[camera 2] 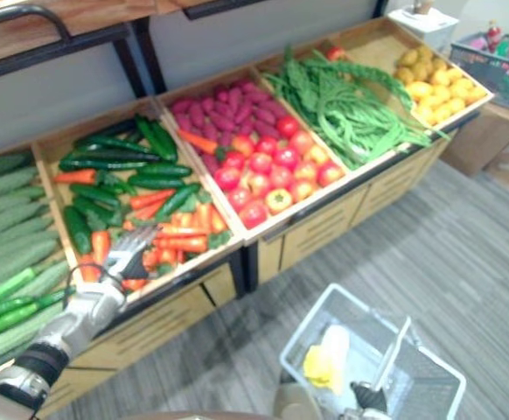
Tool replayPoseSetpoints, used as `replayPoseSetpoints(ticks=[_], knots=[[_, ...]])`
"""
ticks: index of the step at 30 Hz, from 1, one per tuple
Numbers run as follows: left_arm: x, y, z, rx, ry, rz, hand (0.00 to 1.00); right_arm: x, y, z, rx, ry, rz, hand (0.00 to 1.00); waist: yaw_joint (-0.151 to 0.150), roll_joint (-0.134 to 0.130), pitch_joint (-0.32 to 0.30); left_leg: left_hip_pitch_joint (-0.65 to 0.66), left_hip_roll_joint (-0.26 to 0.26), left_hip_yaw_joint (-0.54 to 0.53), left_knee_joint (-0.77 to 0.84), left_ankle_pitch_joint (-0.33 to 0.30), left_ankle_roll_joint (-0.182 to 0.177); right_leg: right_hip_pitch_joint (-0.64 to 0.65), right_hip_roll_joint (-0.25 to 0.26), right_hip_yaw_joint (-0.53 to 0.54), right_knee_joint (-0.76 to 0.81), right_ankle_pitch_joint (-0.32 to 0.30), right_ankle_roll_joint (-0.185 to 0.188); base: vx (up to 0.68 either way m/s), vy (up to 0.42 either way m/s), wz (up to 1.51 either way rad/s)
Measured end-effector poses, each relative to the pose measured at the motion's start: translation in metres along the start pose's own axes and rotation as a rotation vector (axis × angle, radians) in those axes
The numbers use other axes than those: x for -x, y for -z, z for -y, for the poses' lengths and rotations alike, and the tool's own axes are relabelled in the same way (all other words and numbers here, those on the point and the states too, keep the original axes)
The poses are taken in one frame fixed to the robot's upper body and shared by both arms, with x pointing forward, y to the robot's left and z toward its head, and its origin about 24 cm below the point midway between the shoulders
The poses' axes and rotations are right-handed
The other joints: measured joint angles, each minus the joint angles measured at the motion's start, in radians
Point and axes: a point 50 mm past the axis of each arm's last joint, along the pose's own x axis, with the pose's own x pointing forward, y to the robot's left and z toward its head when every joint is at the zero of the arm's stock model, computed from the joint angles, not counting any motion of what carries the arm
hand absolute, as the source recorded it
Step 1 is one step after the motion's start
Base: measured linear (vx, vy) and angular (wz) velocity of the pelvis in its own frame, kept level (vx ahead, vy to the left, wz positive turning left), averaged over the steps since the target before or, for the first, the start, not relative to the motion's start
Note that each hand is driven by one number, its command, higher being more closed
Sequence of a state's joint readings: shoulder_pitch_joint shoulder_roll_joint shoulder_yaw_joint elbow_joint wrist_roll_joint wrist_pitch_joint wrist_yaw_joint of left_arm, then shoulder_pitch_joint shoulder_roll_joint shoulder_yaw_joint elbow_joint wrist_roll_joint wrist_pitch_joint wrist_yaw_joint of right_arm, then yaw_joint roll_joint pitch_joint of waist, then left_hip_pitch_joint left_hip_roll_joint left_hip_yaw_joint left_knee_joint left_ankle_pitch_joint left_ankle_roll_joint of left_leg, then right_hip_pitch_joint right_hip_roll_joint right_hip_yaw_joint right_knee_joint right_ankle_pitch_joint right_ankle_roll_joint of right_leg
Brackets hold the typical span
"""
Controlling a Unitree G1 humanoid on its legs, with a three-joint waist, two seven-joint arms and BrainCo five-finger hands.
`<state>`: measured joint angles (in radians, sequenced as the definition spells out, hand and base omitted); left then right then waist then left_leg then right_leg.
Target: Pick vegetable in the basket
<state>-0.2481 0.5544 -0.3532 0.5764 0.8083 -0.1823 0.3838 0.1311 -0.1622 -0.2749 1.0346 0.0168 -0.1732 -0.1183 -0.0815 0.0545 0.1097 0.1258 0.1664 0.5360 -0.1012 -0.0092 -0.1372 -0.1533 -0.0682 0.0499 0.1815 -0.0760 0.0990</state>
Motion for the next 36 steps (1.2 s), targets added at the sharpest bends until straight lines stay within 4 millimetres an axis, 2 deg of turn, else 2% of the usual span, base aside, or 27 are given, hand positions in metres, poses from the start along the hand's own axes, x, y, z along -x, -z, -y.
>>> replayPoseSetpoints(ticks=[7,14,18,24,28,36], knots=[[-0.006,0.010,-0.002,-0.029,0.005,-0.058,0.00,-0.001,-0.004,0.000,0.016,0.000,0.021,1.00,0.000,0.005,0.016,-0.003,0.000,0.003,0.001,-0.003,-0.004,-0.004,0.001,0.003,-0.005,0.000,0.000,0.01,-0.004,-0.01],[-0.020,0.014,-0.018,-0.051,-0.069,-0.094,0.00,-0.003,-0.016,-0.003,0.020,-0.008,0.066,1.00,-0.001,0.010,0.036,-0.047,-0.001,0.005,0.005,-0.002,-0.004,-0.053,0.002,0.009,-0.003,0.001,-0.001,0.03,-0.014,-0.03],[-0.029,0.012,-0.029,-0.058,-0.115,-0.093,0.00,-0.004,-0.020,-0.004,0.025,-0.010,0.076,1.00,0.000,0.009,0.050,-0.055,-0.001,0.005,0.005,-0.002,-0.004,-0.067,0.002,0.009,-0.006,0.003,-0.004,0.05,-0.017,-0.01],[-0.032,0.012,-0.034,-0.060,-0.147,-0.097,0.00,-0.005,-0.025,-0.006,0.039,-0.017,0.094,1.00,0.000,0.009,0.065,-0.055,0.001,0.009,0.005,-0.002,-0.004,-0.071,0.001,0.017,-0.009,0.013,-0.013,0.04,-0.008,-0.03],[-0.038,0.010,-0.042,-0.064,-0.186,-0.085,0.00,-0.008,-0.036,-0.010,0.038,-0.018,0.124,1.00,0.001,0.004,0.082,-0.087,-0.002,0.020,0.005,-0.002,-0.004,-0.109,0.000,0.031,-0.014,0.032,-0.008,-0.02,-0.009,-0.06],[-0.038,0.001,-0.036,-0.100,-0.156,-0.027,0.00,-0.008,-0.038,-0.014,0.050,-0.025,0.132,1.00,-0.015,0.006,0.091,-0.086,-0.003,0.032,0.005,-0.001,-0.006,-0.109,0.002,0.048,-0.034,0.051,-0.006,-0.02,-0.018,-0.06]])
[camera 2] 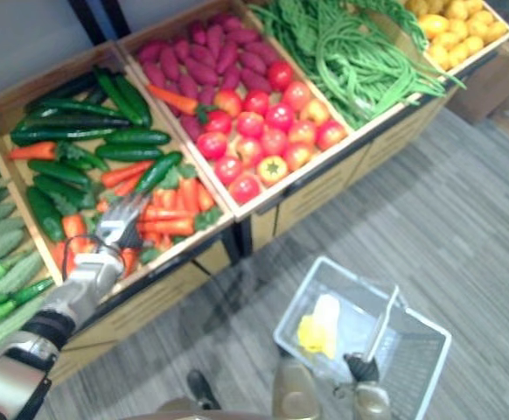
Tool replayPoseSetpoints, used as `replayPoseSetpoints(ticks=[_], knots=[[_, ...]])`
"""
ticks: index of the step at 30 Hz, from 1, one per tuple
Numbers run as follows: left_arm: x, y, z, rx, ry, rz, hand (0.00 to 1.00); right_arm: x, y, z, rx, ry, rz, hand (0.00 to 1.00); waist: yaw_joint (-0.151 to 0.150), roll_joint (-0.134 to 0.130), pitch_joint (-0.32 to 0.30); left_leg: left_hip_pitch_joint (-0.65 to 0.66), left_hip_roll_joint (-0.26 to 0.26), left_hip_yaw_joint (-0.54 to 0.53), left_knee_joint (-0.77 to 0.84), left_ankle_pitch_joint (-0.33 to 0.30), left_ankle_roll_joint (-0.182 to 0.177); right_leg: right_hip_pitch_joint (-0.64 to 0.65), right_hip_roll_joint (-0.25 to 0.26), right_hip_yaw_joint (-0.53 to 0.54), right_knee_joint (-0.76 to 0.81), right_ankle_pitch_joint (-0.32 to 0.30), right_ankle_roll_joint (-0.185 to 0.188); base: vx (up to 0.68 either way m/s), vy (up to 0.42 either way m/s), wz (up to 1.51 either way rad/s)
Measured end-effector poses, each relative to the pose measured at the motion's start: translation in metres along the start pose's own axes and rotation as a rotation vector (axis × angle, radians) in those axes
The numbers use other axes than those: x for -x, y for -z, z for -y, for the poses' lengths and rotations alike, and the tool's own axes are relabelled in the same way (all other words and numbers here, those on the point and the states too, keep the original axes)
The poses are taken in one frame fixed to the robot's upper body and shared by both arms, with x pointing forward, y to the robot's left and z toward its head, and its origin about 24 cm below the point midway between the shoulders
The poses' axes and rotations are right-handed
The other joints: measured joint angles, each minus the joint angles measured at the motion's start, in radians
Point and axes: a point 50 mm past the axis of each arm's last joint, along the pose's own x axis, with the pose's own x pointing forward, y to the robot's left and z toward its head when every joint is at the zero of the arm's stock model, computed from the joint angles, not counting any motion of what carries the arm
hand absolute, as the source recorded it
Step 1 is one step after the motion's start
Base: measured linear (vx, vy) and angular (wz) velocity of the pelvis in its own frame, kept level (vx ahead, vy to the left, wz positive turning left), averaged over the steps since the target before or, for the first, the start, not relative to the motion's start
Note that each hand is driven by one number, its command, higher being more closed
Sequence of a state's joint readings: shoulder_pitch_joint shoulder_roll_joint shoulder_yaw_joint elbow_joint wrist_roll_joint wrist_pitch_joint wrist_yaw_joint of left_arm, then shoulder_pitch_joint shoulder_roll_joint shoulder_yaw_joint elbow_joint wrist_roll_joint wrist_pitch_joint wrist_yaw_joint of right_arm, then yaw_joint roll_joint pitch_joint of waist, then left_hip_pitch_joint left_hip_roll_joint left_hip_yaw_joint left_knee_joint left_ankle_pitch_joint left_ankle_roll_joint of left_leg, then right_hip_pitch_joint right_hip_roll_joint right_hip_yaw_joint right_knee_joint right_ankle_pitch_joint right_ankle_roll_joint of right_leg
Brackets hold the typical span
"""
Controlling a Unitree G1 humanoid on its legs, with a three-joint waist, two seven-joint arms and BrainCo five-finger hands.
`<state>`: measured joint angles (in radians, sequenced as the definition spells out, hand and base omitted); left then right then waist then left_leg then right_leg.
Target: Pick vegetable in the basket
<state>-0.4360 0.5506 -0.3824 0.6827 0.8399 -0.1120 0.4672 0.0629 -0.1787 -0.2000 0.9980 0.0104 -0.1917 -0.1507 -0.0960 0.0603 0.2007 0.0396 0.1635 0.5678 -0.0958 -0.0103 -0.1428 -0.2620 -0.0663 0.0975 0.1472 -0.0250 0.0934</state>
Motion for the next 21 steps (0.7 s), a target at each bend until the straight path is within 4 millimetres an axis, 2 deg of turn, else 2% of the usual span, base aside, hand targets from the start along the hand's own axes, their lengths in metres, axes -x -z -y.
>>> replayPoseSetpoints(ticks=[1,2,8,13,17,21], knots=[[0.000,-0.002,0.001,-0.002,0.004,0.011,0.00,0.000,0.000,0.000,0.002,-0.001,0.002,1.00,0.000,0.000,0.001,0.000,0.000,0.001,0.000,0.000,0.000,0.001,0.000,0.001,-0.004,0.003,0.000,-0.04,-0.034,-0.06],[0.001,-0.004,0.002,-0.003,0.008,0.028,1.00,0.000,-0.002,-0.001,0.005,-0.004,0.011,1.00,-0.004,0.000,0.007,-0.001,0.000,0.003,0.000,0.001,-0.001,0.000,0.001,0.005,-0.008,0.005,0.002,-0.03,-0.027,-0.06],[0.002,-0.011,0.006,-0.012,0.011,0.067,1.00,-0.001,-0.005,-0.002,0.005,0.003,0.029,1.00,-0.013,0.006,0.018,-0.002,-0.002,0.024,0.000,0.000,-0.001,-0.012,0.005,0.021,-0.009,0.007,0.005,0.01,-0.024,-0.10],[-0.003,-0.010,0.005,-0.030,0.023,0.070,1.00,-0.001,-0.006,-0.002,0.006,0.004,0.032,1.00,-0.016,0.008,0.020,-0.001,-0.002,0.025,0.000,0.000,-0.001,-0.010,0.005,0.021,-0.010,0.007,0.005,0.01,-0.006,0.00],[-0.002,-0.012,0.009,-0.036,0.053,0.084,1.00,-0.002,-0.008,-0.003,0.010,0.000,0.038,1.00,-0.033,0.008,0.020,0.005,-0.004,0.025,0.000,0.000,-0.001,-0.002,0.001,0.020,-0.010,0.008,0.005,0.00,-0.005,0.01],[0.000,-0.010,0.012,-0.061,0.073,0.087,1.00,-0.002,-0.008,-0.003,0.011,0.001,0.036,1.00,-0.036,0.009,0.020,0.018,-0.004,0.025,0.000,0.000,-0.001,0.012,0.001,0.021,-0.011,0.008,0.005,-0.01,-0.008,0.00]])
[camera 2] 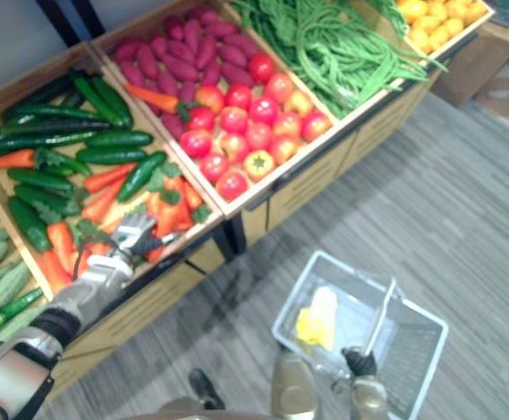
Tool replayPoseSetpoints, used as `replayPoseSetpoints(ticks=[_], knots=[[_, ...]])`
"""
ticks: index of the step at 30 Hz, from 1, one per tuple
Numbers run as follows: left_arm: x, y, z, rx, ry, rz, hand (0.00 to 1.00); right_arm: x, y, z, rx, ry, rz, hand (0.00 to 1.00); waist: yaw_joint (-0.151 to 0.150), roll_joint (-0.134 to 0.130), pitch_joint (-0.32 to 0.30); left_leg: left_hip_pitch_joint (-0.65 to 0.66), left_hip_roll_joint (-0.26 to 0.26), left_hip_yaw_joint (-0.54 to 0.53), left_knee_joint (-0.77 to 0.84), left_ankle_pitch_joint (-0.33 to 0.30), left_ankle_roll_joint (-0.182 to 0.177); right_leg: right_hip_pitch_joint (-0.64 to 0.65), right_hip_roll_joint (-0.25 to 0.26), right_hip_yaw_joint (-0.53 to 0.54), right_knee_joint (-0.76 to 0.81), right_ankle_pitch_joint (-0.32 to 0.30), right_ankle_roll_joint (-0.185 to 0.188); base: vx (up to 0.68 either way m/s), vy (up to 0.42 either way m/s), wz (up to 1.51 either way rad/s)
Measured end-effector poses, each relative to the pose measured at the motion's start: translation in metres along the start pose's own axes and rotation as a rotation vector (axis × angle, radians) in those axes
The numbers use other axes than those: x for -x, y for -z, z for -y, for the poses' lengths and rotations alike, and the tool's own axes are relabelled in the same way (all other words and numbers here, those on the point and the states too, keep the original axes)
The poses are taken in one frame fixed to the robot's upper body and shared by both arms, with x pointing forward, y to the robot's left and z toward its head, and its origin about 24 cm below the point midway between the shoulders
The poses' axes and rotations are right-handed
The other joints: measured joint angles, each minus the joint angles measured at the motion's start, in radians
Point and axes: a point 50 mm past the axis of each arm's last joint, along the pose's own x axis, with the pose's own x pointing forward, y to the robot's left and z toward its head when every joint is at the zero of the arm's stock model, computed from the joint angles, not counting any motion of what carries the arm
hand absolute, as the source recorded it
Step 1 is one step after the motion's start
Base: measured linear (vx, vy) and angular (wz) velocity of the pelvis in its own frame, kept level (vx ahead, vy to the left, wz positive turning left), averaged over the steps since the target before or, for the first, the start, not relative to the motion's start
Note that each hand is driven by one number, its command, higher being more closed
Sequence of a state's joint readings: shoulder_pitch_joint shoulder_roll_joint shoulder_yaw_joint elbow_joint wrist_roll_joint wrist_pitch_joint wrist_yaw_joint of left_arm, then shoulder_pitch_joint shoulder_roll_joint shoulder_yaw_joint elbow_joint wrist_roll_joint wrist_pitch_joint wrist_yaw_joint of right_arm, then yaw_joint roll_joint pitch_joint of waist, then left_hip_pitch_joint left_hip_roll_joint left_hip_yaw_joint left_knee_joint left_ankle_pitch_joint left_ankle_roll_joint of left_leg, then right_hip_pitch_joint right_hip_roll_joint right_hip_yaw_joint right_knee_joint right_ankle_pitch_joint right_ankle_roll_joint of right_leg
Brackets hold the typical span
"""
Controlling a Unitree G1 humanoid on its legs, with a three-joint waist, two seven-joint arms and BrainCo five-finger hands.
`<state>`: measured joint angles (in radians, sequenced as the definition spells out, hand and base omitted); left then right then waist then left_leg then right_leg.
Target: Pick vegetable in the basket
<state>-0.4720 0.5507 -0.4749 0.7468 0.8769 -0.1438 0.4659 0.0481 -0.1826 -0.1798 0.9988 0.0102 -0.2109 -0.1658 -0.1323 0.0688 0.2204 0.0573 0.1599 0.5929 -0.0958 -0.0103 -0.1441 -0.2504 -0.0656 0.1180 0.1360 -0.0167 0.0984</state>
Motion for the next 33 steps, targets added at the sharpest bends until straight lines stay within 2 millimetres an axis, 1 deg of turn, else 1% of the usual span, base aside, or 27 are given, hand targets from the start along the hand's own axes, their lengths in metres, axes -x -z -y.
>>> replayPoseSetpoints(ticks=[5,7,12,15,17,18,20,21,22,25,26,27,28,29,31,33], knots=[[0.001,0.000,0.002,0.001,0.009,0.000,1.00,0.000,0.001,0.002,0.003,0.005,-0.005,1.00,0.002,0.001,0.000,0.013,0.000,-0.008,0.000,0.000,0.001,0.022,-0.002,-0.007,-0.012,0.010,-0.001,-0.04,-0.031,0.05],[0.000,-0.002,-0.001,0.004,0.000,0.009,1.00,0.001,0.003,0.004,0.005,0.008,-0.010,1.00,0.001,0.003,-0.001,0.018,0.001,-0.028,0.000,0.001,0.001,0.044,-0.005,-0.019,-0.015,0.009,-0.001,-0.03,-0.024,0.18],[-0.007,-0.016,-0.025,0.014,-0.097,0.105,1.00,0.001,0.005,0.010,0.008,0.028,-0.021,1.00,0.003,0.004,-0.002,0.022,-0.003,-0.080,0.000,0.013,0.010,0.073,-0.015,-0.067,-0.018,0.009,-0.001,-0.01,-0.034,0.28],[-0.008,-0.018,-0.038,-0.003,-0.133,0.152,1.00,0.000,0.004,0.016,0.031,0.037,-0.018,1.00,0.010,0.005,-0.002,0.034,-0.003,-0.090,0.000,0.015,0.011,0.095,-0.018,-0.079,-0.019,0.009,-0.001,-0.01,-0.022,0.16],[-0.007,-0.019,-0.050,-0.021,-0.162,0.200,1.00,-0.002,-0.001,0.023,0.061,0.052,-0.004,1.00,0.013,0.008,-0.012,0.034,-0.007,-0.107,-0.001,0.020,0.016,0.105,-0.025,-0.093,-0.019,0.008,0.000,-0.03,-0.008,0.17],[-0.007,-0.019,-0.051,-0.022,-0.163,0.206,1.00,-0.002,-0.001,0.024,0.062,0.055,-0.002,1.00,0.015,0.008,-0.013,0.034,-0.007,-0.108,-0.001,0.020,0.017,0.105,-0.026,-0.094,-0.019,0.008,0.000,-0.01,-0.012,0.13],[-0.006,-0.027,-0.057,-0.033,-0.170,0.265,1.00,-0.003,-0.003,0.031,0.096,0.065,0.002,1.00,0.029,0.010,-0.029,0.034,-0.009,-0.112,-0.002,0.025,0.018,0.109,-0.028,-0.097,-0.019,0.008,0.000,-0.01,-0.014,0.08],[-0.005,-0.029,-0.058,-0.035,-0.171,0.284,1.00,-0.004,-0.004,0.033,0.106,0.067,0.005,1.00,0.030,0.010,-0.029,0.034,-0.008,-0.113,-0.004,0.026,0.018,0.116,-0.028,-0.101,-0.019,0.008,0.000,-0.04,-0.017,0.11],[-0.004,-0.035,-0.058,-0.029,-0.173,0.316,1.00,-0.004,-0.006,0.038,0.116,0.076,0.017,1.00,0.032,0.010,-0.046,0.031,-0.006,-0.115,-0.007,0.026,0.018,0.119,-0.028,-0.102,-0.025,0.008,0.000,-0.03,-0.014,0.09],[0.002,-0.049,-0.058,-0.014,-0.159,0.395,1.00,-0.007,-0.019,0.051,0.163,0.084,0.056,1.00,0.035,0.008,-0.074,0.035,-0.005,-0.108,-0.007,0.026,0.017,0.123,-0.026,-0.095,-0.029,0.010,0.003,0.00,-0.015,-0.03],[0.005,-0.056,-0.057,-0.014,-0.144,0.441,1.00,-0.008,-0.026,0.059,0.189,0.081,0.072,1.00,0.035,0.006,-0.082,0.041,-0.005,-0.097,-0.007,0.026,0.017,0.123,-0.023,-0.082,-0.029,0.013,0.005,0.01,-0.007,-0.27],[0.008,-0.064,-0.055,-0.014,-0.128,0.483,1.00,-0.009,-0.036,0.067,0.221,0.078,0.108,1.00,0.038,0.004,-0.084,0.052,-0.004,-0.078,-0.007,0.025,0.015,0.124,-0.019,-0.060,-0.029,0.016,0.009,0.01,-0.004,-0.35],[0.009,-0.068,-0.054,-0.010,-0.120,0.507,1.00,-0.009,-0.043,0.070,0.241,0.074,0.129,1.00,0.039,0.003,-0.086,0.058,-0.002,-0.066,-0.007,0.023,0.012,0.124,-0.017,-0.050,-0.029,0.017,0.011,0.00,-0.007,-0.52],[0.012,-0.077,-0.053,-0.004,-0.105,0.558,1.00,-0.010,-0.056,0.077,0.292,0.059,0.174,1.00,0.044,0.000,-0.091,0.072,0.001,-0.040,-0.007,0.019,0.008,0.123,-0.009,-0.023,-0.029,0.023,0.010,-0.02,-0.012,-0.53],[0.019,-0.094,-0.052,0.031,-0.076,0.644,1.00,-0.008,-0.078,0.082,0.359,0.028,0.253,1.00,0.050,-0.011,-0.111,0.093,0.008,0.007,-0.007,0.013,0.000,0.120,0.007,0.015,-0.033,0.031,0.009,-0.01,-0.022,-0.66],[0.025,-0.105,-0.050,0.052,-0.054,0.702,1.00,-0.006,-0.096,0.083,0.416,-0.001,0.318,1.00,0.051,-0.019,-0.128,0.111,0.014,0.043,-0.007,0.008,-0.008,0.120,0.017,0.045,-0.035,0.036,0.009,0.00,-0.017,-0.55]])
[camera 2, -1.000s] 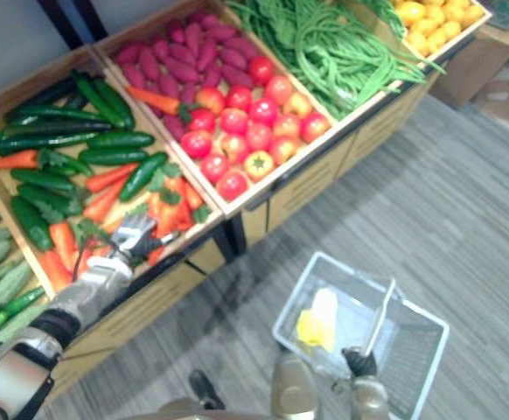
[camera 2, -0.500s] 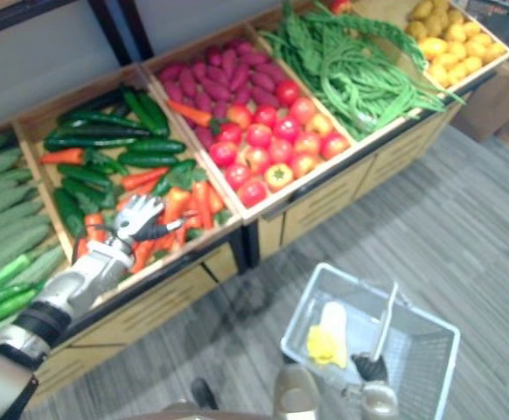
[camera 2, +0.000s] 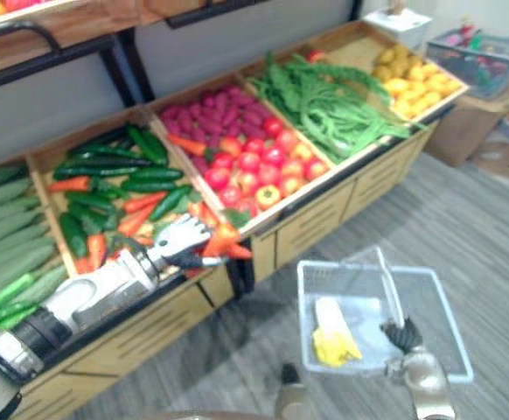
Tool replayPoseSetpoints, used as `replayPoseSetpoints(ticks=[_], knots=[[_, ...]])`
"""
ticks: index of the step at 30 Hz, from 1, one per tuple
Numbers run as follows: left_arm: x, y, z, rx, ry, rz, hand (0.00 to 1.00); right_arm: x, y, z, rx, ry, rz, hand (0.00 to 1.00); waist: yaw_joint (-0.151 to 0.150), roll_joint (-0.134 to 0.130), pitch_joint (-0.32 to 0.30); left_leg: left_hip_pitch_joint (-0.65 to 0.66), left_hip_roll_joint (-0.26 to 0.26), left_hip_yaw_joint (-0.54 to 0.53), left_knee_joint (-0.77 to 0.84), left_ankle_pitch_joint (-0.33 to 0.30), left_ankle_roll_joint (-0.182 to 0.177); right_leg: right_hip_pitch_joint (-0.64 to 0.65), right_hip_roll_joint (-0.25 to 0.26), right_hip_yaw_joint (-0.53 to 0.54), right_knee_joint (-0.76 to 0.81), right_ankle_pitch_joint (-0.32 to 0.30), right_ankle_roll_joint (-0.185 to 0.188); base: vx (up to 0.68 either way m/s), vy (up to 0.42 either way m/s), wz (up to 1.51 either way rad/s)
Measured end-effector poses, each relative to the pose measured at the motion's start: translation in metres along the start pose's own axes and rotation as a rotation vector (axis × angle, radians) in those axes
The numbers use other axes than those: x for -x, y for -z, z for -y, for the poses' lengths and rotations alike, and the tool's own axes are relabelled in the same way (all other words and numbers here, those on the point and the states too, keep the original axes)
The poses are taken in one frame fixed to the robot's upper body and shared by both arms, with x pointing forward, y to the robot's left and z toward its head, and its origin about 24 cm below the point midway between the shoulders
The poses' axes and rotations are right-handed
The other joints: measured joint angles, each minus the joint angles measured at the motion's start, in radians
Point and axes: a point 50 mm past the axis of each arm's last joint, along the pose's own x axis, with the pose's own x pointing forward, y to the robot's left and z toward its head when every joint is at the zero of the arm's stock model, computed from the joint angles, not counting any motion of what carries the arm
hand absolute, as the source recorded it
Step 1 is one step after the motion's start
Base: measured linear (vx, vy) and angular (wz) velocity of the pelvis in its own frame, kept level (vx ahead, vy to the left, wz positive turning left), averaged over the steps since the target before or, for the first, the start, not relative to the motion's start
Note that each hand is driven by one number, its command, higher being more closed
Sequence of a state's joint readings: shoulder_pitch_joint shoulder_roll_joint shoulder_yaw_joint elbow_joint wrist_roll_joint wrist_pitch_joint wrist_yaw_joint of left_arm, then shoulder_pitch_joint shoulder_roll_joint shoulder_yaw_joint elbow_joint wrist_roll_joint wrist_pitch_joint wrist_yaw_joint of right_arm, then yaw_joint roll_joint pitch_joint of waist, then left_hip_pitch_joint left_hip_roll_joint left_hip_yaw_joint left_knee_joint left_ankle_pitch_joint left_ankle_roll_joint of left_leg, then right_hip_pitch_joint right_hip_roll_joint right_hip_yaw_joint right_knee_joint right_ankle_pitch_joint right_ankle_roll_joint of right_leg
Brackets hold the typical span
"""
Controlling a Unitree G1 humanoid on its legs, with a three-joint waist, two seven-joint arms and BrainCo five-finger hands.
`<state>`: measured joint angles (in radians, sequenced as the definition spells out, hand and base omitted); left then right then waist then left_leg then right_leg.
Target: Pick vegetable in the basket
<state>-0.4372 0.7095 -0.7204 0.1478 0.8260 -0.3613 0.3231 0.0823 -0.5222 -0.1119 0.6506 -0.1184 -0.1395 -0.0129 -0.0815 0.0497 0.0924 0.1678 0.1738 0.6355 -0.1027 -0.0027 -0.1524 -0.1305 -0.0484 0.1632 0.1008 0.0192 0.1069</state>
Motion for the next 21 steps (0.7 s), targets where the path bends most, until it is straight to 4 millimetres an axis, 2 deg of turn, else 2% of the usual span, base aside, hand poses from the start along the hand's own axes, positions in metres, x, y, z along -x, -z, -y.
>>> replayPoseSetpoints(ticks=[2,5,10,18,21], knots=[[-0.003,-0.017,0.004,0.058,0.029,0.079,1.00,-0.003,-0.028,0.009,0.094,-0.052,0.121,1.00,-0.001,-0.009,-0.020,0.024,0.006,0.058,0.000,-0.008,-0.010,-0.003,0.020,0.046,-0.013,0.017,-0.002,0.00,-0.022,-0.63],[-0.002,-0.033,0.015,0.091,0.096,0.153,1.00,-0.004,-0.057,0.007,0.190,-0.127,0.251,1.00,0.000,-0.018,-0.032,0.060,0.012,0.137,0.000,-0.020,-0.026,-0.005,0.045,0.104,-0.015,0.025,-0.001,-0.02,-0.013,-0.64],[-0.009,-0.049,0.018,0.162,0.134,0.232,1.00,-0.004,-0.086,-0.011,0.314,-0.277,0.366,1.00,-0.002,-0.020,-0.041,0.102,0.011,0.254,0.001,-0.034,-0.045,-0.009,0.074,0.190,-0.029,0.039,0.006,-0.02,0.005,-0.60],[-0.022,-0.064,0.024,0.216,0.181,0.290,1.00,-0.003,-0.130,-0.024,0.511,-0.431,0.520,1.00,-0.052,-0.016,-0.043,0.142,0.012,0.377,0.009,-0.048,-0.065,-0.028,0.122,0.282,-0.025,0.049,0.003,0.01,0.017,-0.40],[-0.025,-0.066,0.028,0.221,0.205,0.291,1.00,0.002,-0.150,-0.029,0.562,-0.477,0.611,1.00,-0.056,-0.013,-0.039,0.153,0.024,0.443,0.067,-0.063,-0.072,-0.035,0.131,0.313,-0.005,0.049,0.004,0.01,0.004,-0.39]])
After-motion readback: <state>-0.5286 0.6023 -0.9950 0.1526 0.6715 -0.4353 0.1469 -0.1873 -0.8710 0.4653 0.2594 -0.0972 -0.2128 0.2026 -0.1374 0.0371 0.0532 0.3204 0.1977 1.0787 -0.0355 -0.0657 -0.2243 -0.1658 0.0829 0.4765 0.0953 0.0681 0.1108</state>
